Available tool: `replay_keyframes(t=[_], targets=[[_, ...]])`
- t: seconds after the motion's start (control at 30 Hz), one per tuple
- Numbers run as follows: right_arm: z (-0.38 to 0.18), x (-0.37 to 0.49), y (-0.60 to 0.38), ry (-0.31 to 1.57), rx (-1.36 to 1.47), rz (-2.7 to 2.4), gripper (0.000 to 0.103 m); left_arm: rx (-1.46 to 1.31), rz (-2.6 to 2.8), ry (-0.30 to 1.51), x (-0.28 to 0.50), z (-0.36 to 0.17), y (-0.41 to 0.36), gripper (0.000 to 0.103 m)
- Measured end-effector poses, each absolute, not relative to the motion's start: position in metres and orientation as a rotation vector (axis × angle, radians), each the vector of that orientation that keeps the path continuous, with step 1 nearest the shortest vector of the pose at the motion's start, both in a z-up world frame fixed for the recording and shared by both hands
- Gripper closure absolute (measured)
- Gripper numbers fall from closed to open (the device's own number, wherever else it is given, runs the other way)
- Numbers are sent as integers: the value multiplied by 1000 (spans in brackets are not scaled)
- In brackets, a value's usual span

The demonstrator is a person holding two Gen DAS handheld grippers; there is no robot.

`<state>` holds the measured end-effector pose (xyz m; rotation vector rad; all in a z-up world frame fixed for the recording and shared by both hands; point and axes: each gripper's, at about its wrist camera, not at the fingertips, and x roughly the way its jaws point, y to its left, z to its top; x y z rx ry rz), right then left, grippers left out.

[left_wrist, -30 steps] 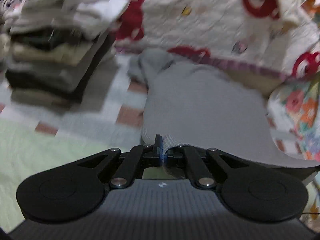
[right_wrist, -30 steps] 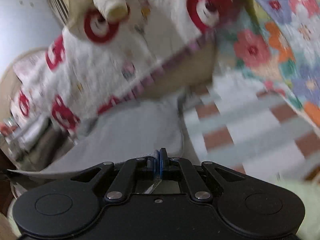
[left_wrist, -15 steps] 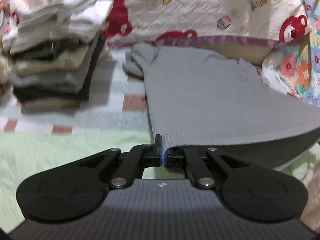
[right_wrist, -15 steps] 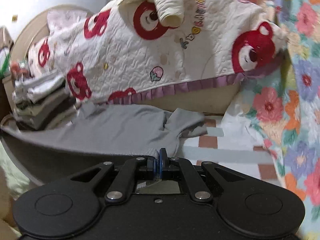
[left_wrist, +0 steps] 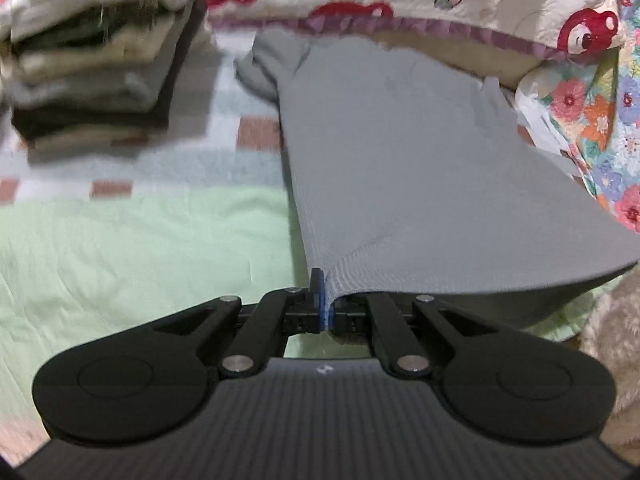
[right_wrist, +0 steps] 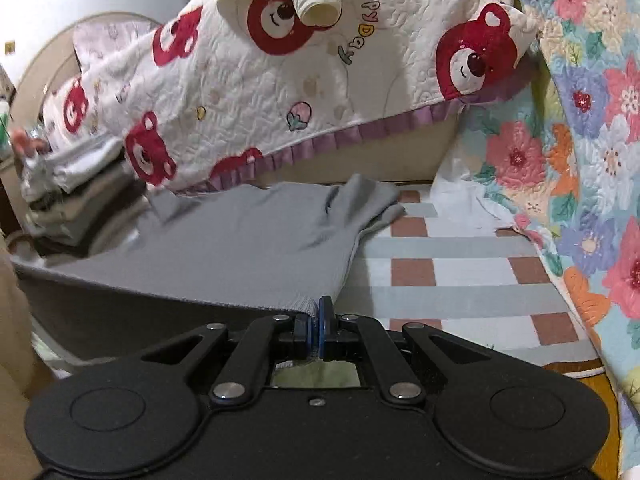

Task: Fold clothes

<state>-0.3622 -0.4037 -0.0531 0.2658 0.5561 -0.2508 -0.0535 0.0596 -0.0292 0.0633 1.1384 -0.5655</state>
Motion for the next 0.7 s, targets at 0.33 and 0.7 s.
replay_keyframes(t=[0.33,0.7], targets=[[-144,-366,-392,890,324,-193,97,229,-512,1303,-72,-104,48,96],[-89,-356,-424,1016,128,-42,50,212,-675,1240,-51,-26,64,57]])
